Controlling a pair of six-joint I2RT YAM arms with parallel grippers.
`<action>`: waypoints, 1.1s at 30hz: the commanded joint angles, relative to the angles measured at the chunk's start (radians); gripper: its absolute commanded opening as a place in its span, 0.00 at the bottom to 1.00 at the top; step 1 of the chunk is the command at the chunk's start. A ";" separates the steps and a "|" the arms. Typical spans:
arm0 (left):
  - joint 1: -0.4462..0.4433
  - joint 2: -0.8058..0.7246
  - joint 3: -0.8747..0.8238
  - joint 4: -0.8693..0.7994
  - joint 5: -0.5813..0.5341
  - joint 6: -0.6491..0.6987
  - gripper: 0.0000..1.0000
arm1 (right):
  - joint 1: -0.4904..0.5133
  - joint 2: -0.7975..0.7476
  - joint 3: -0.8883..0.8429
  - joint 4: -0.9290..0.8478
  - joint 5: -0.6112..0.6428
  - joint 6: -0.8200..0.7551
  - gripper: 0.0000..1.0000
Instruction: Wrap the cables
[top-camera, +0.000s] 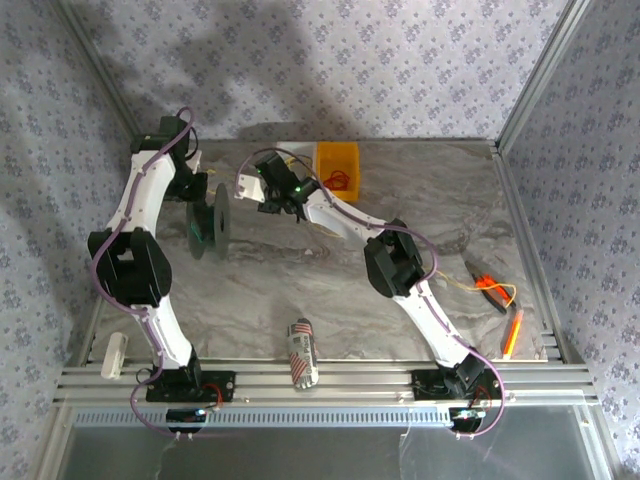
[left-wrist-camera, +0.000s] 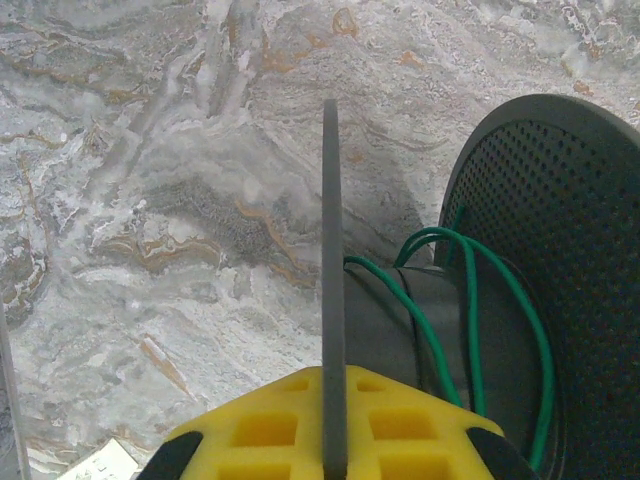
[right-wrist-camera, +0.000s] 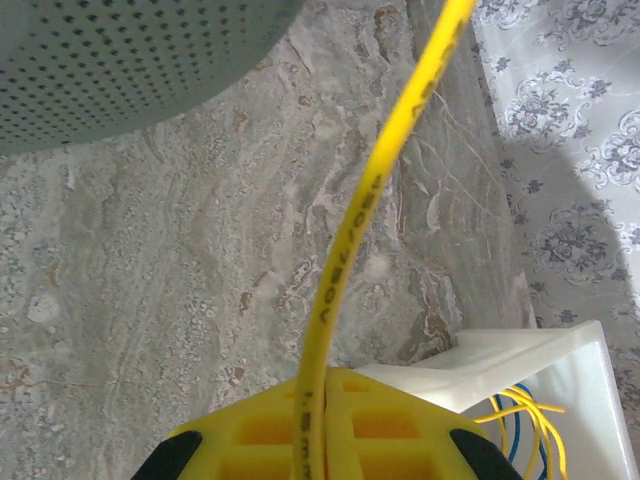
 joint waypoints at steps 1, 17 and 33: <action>0.007 0.004 0.042 0.003 0.018 -0.017 0.03 | 0.008 0.033 0.037 -0.033 0.024 0.030 0.00; 0.029 0.023 0.072 0.014 0.029 -0.053 0.12 | 0.015 0.051 0.023 -0.052 0.050 0.036 0.00; 0.040 0.021 0.107 0.015 0.023 -0.065 0.28 | 0.016 0.059 0.029 -0.051 0.052 0.032 0.00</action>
